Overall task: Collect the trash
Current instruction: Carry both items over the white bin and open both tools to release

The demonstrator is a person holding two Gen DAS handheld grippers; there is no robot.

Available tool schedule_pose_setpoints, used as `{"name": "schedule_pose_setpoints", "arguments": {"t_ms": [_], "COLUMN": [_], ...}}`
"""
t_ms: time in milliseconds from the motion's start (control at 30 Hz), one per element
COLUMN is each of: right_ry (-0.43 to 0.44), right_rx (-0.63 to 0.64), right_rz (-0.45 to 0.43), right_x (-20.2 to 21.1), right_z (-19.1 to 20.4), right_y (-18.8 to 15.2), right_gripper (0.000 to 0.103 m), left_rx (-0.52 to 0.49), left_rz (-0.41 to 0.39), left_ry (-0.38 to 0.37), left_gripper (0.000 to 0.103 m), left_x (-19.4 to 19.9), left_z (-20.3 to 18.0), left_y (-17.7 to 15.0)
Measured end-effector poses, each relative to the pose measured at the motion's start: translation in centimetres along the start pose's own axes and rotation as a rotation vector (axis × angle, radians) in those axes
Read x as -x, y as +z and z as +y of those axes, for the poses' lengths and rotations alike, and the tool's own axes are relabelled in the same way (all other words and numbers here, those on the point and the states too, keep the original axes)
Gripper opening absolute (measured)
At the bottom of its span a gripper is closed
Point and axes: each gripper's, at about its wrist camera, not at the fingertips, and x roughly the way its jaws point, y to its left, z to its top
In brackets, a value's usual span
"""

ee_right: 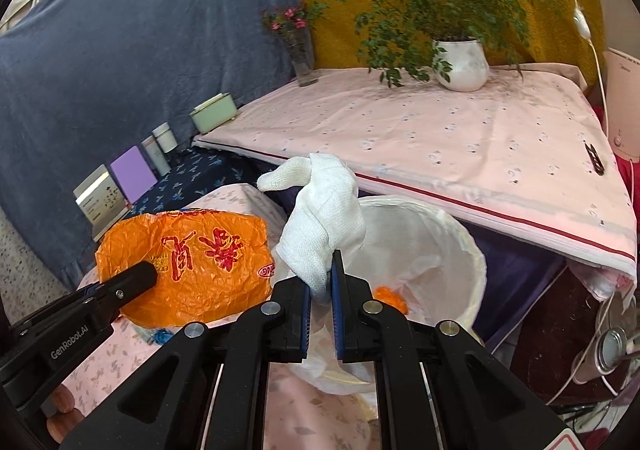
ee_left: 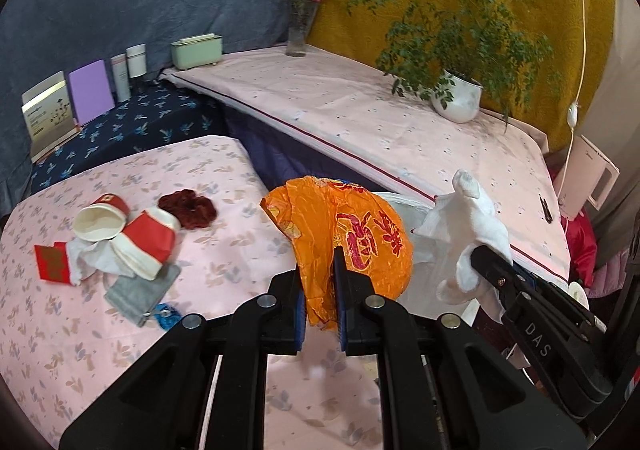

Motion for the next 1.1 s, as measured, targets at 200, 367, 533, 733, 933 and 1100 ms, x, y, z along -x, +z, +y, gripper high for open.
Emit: {"name": "schedule_pose_setpoints", "arguments": {"t_ms": [200, 367, 533, 733, 933, 1100], "right_ry": [-0.026, -0.040, -0.044, -0.050, -0.052, -0.045], "right_rx": [-0.034, -0.051, -0.060, -0.063, -0.072, -0.067], "right_rz": [0.010, 0.022, 0.033, 0.038, 0.046, 0.049], "right_x": [-0.6, -1.4, -2.2, -3.0, -3.4, -3.4], "right_z": [-2.2, -3.2, -3.6, -3.6, -3.5, -3.0], "right_y": [0.1, 0.1, 0.0, -0.1, -0.1, -0.2], "right_gripper": [0.009, 0.009, 0.009, 0.018, 0.029, 0.030], "left_rx": [-0.033, -0.047, -0.052, -0.026, -0.008, 0.006], "left_rz": [0.025, 0.044, 0.058, 0.085, 0.081, 0.081], "left_ry": [-0.021, -0.031, -0.037, -0.050, -0.025, -0.016], "left_gripper": [0.011, 0.011, 0.011, 0.022, 0.046, 0.047], "left_x": [-2.1, -3.4, -4.5, -5.7, -5.9, -5.8], "left_z": [-2.2, -2.9, -3.3, -3.0, -2.6, -1.9], "left_y": [0.3, 0.4, 0.6, 0.7, 0.7, 0.7]}}
